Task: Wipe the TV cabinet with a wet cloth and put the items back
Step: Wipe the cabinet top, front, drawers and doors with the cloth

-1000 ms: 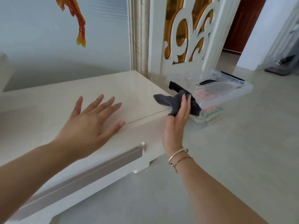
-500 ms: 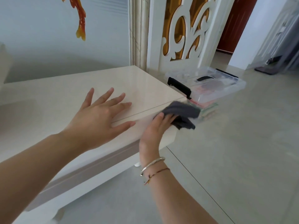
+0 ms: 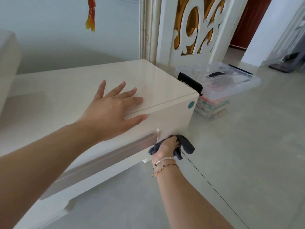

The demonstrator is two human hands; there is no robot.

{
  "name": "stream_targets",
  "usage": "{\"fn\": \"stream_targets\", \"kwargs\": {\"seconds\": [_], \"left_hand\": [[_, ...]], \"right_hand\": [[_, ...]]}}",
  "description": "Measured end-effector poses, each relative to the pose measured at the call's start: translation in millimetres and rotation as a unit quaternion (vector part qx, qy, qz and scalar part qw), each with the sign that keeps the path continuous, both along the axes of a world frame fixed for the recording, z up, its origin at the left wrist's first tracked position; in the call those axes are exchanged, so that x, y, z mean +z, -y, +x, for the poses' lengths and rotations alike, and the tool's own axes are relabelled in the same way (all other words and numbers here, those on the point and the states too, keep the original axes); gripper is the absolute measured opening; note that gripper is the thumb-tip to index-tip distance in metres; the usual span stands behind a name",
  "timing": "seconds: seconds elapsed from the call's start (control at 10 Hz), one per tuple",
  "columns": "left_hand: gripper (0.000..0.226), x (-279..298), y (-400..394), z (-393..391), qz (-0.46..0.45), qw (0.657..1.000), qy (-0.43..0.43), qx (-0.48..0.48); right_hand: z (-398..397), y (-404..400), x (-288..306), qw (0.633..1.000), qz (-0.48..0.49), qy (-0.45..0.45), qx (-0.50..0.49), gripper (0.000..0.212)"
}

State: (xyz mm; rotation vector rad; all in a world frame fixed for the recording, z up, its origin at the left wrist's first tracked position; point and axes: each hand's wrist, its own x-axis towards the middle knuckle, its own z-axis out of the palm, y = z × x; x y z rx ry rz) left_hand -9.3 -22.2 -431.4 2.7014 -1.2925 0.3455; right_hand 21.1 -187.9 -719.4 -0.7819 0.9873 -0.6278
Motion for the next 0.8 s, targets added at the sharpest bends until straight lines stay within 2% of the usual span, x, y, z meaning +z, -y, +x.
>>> {"fn": "stream_targets", "kwargs": {"seconds": [0.1,0.2,0.3,0.4,0.5,0.6,0.7,0.8], "left_hand": [[0.075,0,-2,-1,-0.005,1.000,-0.002,0.003],[0.071,0,-5,-1,-0.009,1.000,-0.014,0.002],[0.069,-1,-7,-2,-0.006,1.000,-0.011,0.006],[0.069,-3,-5,-2,0.002,1.000,-0.010,0.009],[0.067,-3,-2,0,0.006,1.000,-0.006,0.005],[0.066,-3,-2,0,-0.001,1.000,0.010,-0.005],[0.065,-3,-3,-1,-0.009,0.999,0.037,-0.020],[0.065,-3,-5,-2,-0.010,0.998,0.050,-0.024]], "right_hand": [[10,-77,-9,0.984,0.159,0.016,-0.074,0.064],[-54,-94,104,0.981,0.181,0.070,-0.012,0.045],[-81,-65,149,0.981,0.188,0.049,0.021,0.029],[-78,-24,163,0.978,0.167,0.108,-0.068,0.033],[-60,-15,133,0.988,0.110,0.072,-0.082,0.058],[-68,-49,128,0.990,0.136,0.037,0.015,0.060],[-81,-102,136,0.962,0.233,0.085,0.116,0.057],[-88,-91,146,0.947,0.261,0.079,0.168,0.042]]}}
